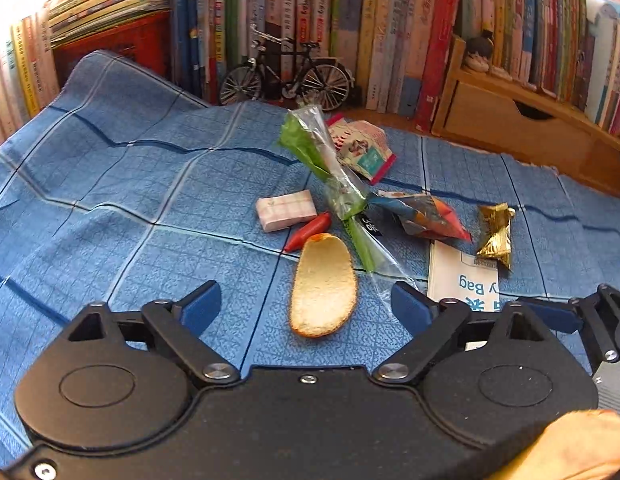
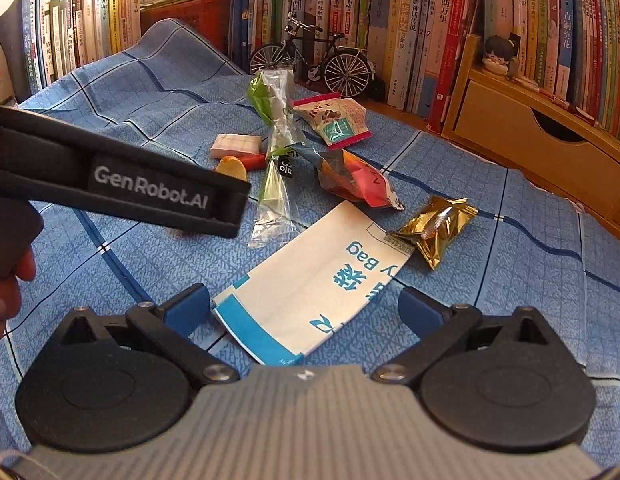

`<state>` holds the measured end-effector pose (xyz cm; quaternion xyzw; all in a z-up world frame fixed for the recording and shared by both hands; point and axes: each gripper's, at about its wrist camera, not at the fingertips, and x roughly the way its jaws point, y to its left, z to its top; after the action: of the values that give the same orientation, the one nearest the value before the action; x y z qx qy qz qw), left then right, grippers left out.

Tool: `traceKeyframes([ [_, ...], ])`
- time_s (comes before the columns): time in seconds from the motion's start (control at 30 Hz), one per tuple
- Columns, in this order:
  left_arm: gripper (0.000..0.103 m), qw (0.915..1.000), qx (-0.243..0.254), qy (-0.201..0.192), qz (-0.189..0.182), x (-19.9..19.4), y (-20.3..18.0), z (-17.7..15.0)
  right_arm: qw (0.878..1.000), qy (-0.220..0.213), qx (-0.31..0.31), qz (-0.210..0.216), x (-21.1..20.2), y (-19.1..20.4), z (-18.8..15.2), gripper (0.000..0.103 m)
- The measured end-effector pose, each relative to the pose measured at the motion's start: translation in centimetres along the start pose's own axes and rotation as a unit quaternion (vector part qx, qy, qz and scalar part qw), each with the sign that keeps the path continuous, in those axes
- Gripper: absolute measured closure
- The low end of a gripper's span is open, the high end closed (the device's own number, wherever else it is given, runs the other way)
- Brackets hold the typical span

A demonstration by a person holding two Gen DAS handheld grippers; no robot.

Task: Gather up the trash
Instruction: 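Grasp the yellow potato chip with the left tool while the right tool grasps the white paper bag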

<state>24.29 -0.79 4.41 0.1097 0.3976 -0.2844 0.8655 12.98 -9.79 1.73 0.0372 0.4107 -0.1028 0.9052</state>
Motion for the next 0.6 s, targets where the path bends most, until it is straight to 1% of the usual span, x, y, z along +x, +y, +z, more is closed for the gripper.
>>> traceKeyframes([
  [0.03,0.027,1.0000,0.002,0.003,-0.005,0.4,-0.1,0.0,1.000,0.001,0.001,-0.002,0.1,0.0,0.0,0.000],
  [0.07,0.031,0.9999,0.002,0.008,-0.009,0.7,-0.1,0.0,1.000,0.001,0.003,-0.002,0.2,-0.1,0.0,0.000],
  [0.1,0.037,0.9999,0.002,0.011,-0.012,1.1,-0.1,0.0,1.000,0.002,0.007,0.000,0.3,-0.2,0.0,0.000],
  [0.2,0.045,0.9998,0.009,0.012,-0.012,1.7,-0.2,-0.1,1.000,-0.001,0.014,0.002,0.3,-0.3,-0.1,0.008],
  [0.3,0.051,0.9998,0.009,0.005,-0.018,1.8,-0.1,-0.1,1.000,-0.005,0.010,0.004,0.3,-0.2,-0.1,0.010],
  [0.33,0.055,0.9997,0.007,0.004,-0.021,1.8,0.0,0.0,1.000,-0.005,0.010,0.005,0.3,-0.2,-0.1,0.012],
  [0.37,0.058,0.9997,0.006,0.002,-0.024,1.9,0.0,0.0,1.000,-0.005,0.013,0.007,0.4,-0.2,-0.1,0.015],
  [0.4,0.064,0.9996,0.005,0.000,-0.026,1.8,0.0,0.0,1.000,-0.005,0.016,0.008,0.4,-0.3,0.0,0.019],
  [0.43,0.066,0.9995,0.004,-0.001,-0.030,1.8,0.1,0.0,1.000,-0.005,0.017,0.009,0.4,-0.3,0.0,0.020],
  [0.5,0.067,0.9995,0.005,-0.006,-0.030,1.7,0.0,-0.1,1.000,-0.007,0.016,0.007,0.3,-0.3,0.0,0.027],
  [0.53,0.067,0.9995,0.006,-0.008,-0.030,1.7,-0.1,-0.2,1.000,-0.008,0.014,0.006,0.3,-0.2,0.0,0.029],
  [0.57,0.067,0.9995,0.005,-0.009,-0.031,1.6,-0.1,-0.3,1.000,-0.008,0.012,0.005,0.3,-0.2,0.0,0.041],
  [0.6,0.067,0.9994,0.004,-0.011,-0.032,1.5,-0.1,-0.3,1.000,-0.011,0.011,0.004,0.2,-0.2,0.0,0.046],
])
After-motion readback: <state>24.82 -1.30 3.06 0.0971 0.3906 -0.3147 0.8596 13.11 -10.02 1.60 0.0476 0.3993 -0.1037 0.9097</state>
